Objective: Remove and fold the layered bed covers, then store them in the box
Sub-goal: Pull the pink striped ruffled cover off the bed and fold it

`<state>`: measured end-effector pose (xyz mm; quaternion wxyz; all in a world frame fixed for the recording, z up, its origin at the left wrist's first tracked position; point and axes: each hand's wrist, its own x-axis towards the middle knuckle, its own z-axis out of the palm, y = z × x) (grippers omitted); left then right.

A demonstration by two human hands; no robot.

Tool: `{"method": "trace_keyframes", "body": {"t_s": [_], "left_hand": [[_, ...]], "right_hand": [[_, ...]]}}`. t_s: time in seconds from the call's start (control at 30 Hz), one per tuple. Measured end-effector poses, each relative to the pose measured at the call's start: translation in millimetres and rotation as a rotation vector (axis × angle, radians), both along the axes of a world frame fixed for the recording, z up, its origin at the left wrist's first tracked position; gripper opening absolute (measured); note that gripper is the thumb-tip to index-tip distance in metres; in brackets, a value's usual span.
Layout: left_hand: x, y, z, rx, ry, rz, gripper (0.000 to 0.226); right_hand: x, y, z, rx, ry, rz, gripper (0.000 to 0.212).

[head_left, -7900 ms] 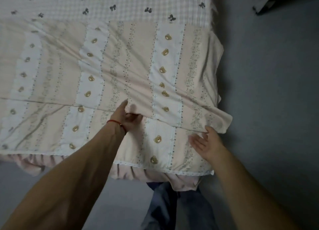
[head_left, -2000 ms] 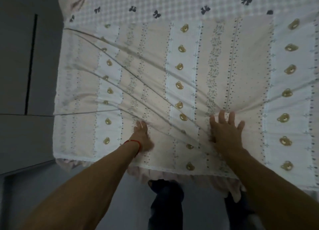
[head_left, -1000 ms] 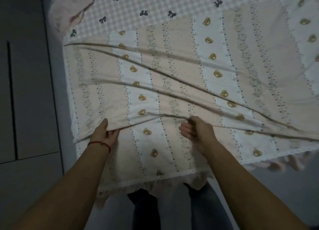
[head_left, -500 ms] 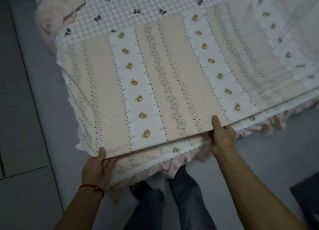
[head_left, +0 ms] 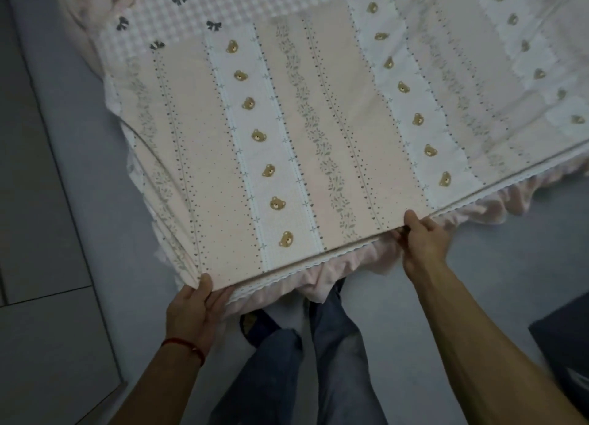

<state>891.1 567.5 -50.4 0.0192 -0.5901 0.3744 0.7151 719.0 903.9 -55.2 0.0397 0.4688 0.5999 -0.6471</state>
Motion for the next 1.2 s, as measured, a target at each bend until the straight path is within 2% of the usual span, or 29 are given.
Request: {"method": "trace_keyframes", "body": {"t_s": [0.1, 0.2, 0.27, 0.33, 0.57, 0.67, 0.77, 0.87, 1.0, 1.1, 1.2], "left_hand": [[1.1, 8.7, -10.4, 0.012, -0.019, 0.018, 0.032], [2.8, 12.0, -15.5, 0.009, 0.01, 0.027, 0.024], [4.6, 11.9, -15.0, 0.005, 0.021, 0.027, 0.018], [6.1, 10.7, -17.3, 0.008, 0.041, 0.01, 0.022], [-10.5, -16.2, -31.8, 0.195, -0.066, 0.009, 0.016], [-22.8, -38.3, -24.5, 0.173, -0.049, 0.102, 0.027], [-36.1, -74.6, -22.6, 0.178, 0.058, 0.313, 0.045], [-41.0, -102.0, -20.7, 0.134, 0.096, 0.383, 0.032], [4.9, -97.6, -15.8, 0.032, 0.143, 0.504, 0.018], [56.3, -71.8, -30.1, 0.063, 0.121, 0.594, 0.019], [77.5, -50.8, -44.8, 0.12, 0.026, 0.644, 0.026]], "right_hand": [[6.6, 5.1, -4.0, -0.062, -0.049, -0.009, 0.013], [6.3, 11.1, -0.1, -0.028, -0.032, 0.039, 0.005], [10.6, 11.8, 1.7, 0.004, -0.022, 0.045, 0.01], [17.1, 12.1, -2.9, 0.028, -0.077, 0.057, 0.015], [31.6, -31.5, -2.5, 0.027, -0.124, 0.206, 0.028], [51.1, -67.7, -0.3, -0.123, -0.133, 0.295, 0.026], [66.8, -105.5, 1.2, -0.283, -0.167, 0.384, 0.029], [73.7, -134.4, 7.0, -0.405, -0.209, 0.406, 0.033], [74.8, -152.4, 10.8, -0.414, -0.186, 0.434, 0.027], [78.6, -151.2, 12.8, -0.414, -0.222, 0.428, 0.019], [84.3, -146.5, 9.1, -0.372, -0.274, 0.449, 0.016]]}}
